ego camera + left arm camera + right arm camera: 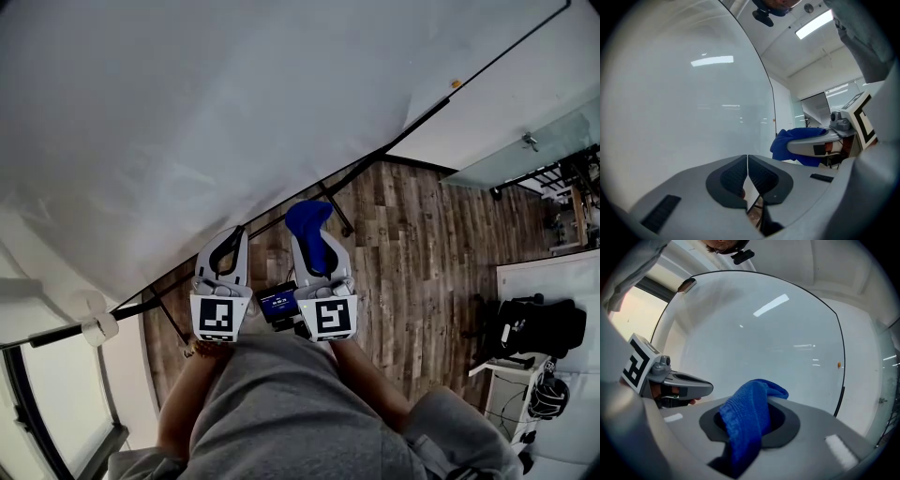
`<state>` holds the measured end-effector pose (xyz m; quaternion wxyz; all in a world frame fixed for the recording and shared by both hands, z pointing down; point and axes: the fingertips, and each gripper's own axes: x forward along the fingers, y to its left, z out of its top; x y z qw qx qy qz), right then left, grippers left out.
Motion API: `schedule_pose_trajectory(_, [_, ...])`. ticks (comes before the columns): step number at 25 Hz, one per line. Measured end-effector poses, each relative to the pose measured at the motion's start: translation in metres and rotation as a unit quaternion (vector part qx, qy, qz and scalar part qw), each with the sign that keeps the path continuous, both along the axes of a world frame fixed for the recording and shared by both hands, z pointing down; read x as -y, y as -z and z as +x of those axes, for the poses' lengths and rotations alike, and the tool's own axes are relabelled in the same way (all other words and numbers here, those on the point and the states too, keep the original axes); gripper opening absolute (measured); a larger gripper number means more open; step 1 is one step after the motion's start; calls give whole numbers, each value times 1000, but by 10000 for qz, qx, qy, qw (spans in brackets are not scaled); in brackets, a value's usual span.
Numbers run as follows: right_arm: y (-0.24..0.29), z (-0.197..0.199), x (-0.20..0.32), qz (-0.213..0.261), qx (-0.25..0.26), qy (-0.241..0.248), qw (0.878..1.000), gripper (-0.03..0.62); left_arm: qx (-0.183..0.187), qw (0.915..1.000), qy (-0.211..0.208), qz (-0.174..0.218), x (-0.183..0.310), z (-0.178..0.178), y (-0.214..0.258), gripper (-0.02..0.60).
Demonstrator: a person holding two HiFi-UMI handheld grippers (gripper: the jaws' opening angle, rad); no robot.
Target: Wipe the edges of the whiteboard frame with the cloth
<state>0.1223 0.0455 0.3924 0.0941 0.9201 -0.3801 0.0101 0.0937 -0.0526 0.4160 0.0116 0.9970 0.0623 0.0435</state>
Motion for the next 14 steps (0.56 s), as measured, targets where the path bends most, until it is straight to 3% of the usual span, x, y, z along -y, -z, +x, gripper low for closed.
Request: schedule_pose_trajectory(14, [-4, -17, 2, -196, -66, 309, 9993, 110, -4, 9999, 75, -126, -2, -13, -11, 14])
